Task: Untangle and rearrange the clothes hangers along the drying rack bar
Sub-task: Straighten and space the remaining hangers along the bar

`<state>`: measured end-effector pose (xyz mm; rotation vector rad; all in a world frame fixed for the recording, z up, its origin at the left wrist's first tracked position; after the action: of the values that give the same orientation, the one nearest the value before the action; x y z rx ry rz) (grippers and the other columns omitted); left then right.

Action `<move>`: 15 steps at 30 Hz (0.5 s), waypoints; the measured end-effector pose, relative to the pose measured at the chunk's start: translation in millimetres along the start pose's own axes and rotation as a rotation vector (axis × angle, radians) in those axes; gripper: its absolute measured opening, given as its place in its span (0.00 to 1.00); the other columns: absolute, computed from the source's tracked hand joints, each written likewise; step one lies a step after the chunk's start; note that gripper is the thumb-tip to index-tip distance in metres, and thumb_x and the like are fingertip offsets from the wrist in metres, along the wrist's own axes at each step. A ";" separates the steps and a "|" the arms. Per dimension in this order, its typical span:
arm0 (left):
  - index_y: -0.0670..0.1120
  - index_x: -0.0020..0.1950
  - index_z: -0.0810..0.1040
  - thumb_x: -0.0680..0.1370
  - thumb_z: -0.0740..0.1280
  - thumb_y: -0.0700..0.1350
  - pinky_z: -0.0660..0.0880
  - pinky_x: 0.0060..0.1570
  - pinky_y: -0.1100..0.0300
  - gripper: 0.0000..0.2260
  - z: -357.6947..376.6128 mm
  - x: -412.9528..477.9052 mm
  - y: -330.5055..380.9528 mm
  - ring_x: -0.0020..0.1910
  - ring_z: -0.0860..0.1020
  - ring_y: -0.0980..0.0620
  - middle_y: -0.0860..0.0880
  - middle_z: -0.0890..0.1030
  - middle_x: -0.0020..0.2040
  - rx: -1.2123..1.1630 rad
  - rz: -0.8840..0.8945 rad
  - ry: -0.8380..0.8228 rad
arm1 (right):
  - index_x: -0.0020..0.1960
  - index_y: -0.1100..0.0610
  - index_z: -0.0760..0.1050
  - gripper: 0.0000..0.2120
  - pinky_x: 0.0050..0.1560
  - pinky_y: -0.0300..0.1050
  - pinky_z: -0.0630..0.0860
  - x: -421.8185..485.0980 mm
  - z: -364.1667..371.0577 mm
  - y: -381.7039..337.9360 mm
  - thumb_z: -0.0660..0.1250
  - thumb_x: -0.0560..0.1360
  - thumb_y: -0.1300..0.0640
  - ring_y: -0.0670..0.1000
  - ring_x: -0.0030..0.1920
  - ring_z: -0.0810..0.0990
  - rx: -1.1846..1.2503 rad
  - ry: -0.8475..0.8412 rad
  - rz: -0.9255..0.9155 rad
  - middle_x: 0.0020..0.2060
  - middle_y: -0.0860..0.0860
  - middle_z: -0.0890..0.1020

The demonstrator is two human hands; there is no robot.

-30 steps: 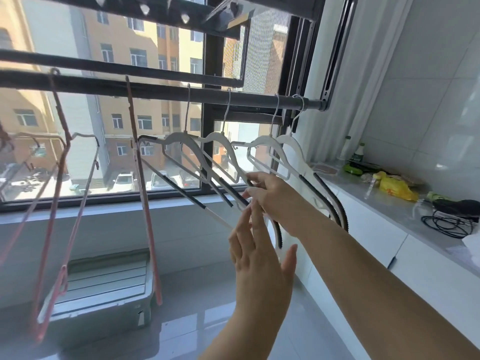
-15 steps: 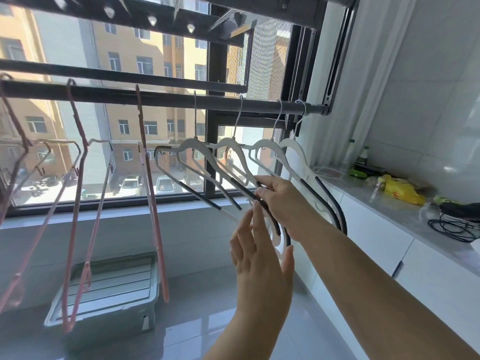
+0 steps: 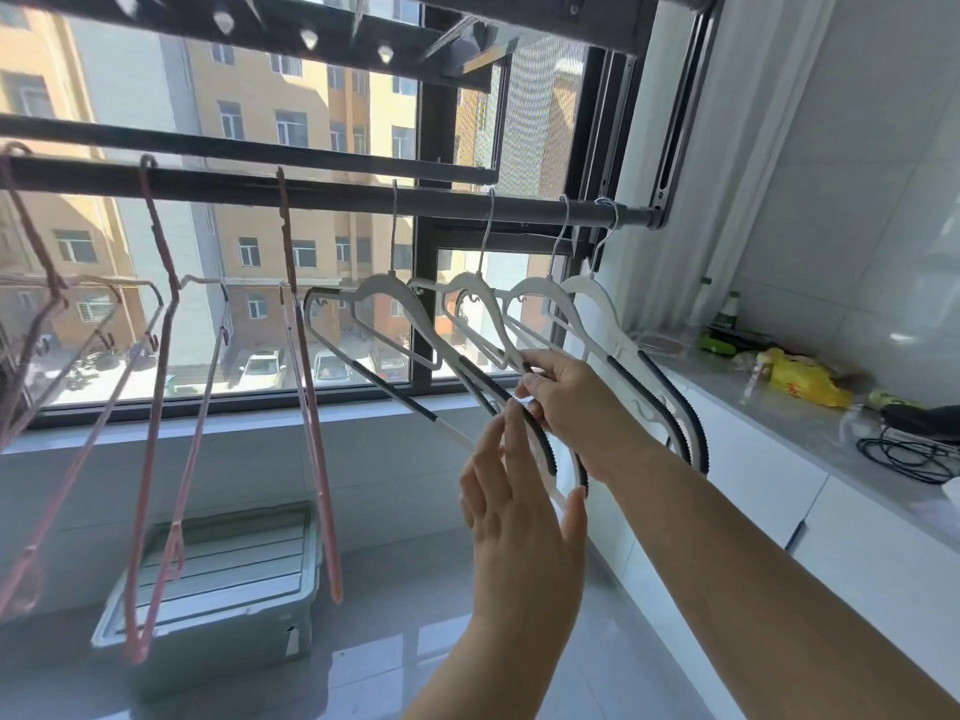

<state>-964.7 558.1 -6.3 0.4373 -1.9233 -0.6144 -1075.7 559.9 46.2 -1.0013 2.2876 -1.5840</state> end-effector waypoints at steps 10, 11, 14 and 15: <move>0.50 0.71 0.51 0.72 0.69 0.44 0.51 0.64 0.59 0.35 0.2 0.7 -5.8 0.64 0.58 0.52 0.50 0.58 0.66 -0.008 -0.038 -0.040 | 0.68 0.57 0.66 0.20 0.59 0.34 0.62 -19.1 -4.1 -47.8 0.63 0.76 0.58 0.50 0.64 0.70 -0.493 0.233 -0.458 0.63 0.52 0.72; 0.50 0.71 0.51 0.72 0.69 0.44 0.50 0.64 0.60 0.34 -0.6 0.7 -6.7 0.65 0.58 0.52 0.49 0.58 0.67 -0.015 -0.045 -0.049 | 0.67 0.57 0.67 0.20 0.60 0.33 0.61 -22.6 0.0 -54.9 0.63 0.76 0.59 0.50 0.64 0.69 -0.514 0.237 -0.521 0.63 0.52 0.72; 0.51 0.71 0.51 0.74 0.66 0.44 0.52 0.66 0.60 0.31 -5.3 0.3 -10.2 0.66 0.58 0.53 0.48 0.59 0.68 -0.062 -0.070 -0.073 | 0.69 0.58 0.65 0.21 0.62 0.33 0.60 -28.0 17.2 -66.8 0.62 0.77 0.59 0.49 0.66 0.69 -0.531 0.149 -0.557 0.65 0.52 0.72; 0.51 0.71 0.51 0.75 0.65 0.44 0.56 0.67 0.59 0.31 -7.0 0.1 -11.5 0.67 0.59 0.53 0.49 0.58 0.68 -0.094 -0.082 -0.087 | 0.70 0.57 0.63 0.22 0.62 0.35 0.62 -27.5 23.4 -66.6 0.61 0.77 0.58 0.50 0.66 0.69 -0.506 0.092 -0.519 0.66 0.52 0.72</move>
<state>-958.1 547.3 -10.7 0.4372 -1.9569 -0.7850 -1015.1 545.6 89.3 -1.7960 2.7163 -1.2217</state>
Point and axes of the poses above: each hand's wrist, its own x-axis towards the middle knuckle, its own z-axis out of the palm, y = z × x, the point moved 7 cm from there along x, towards the middle knuckle
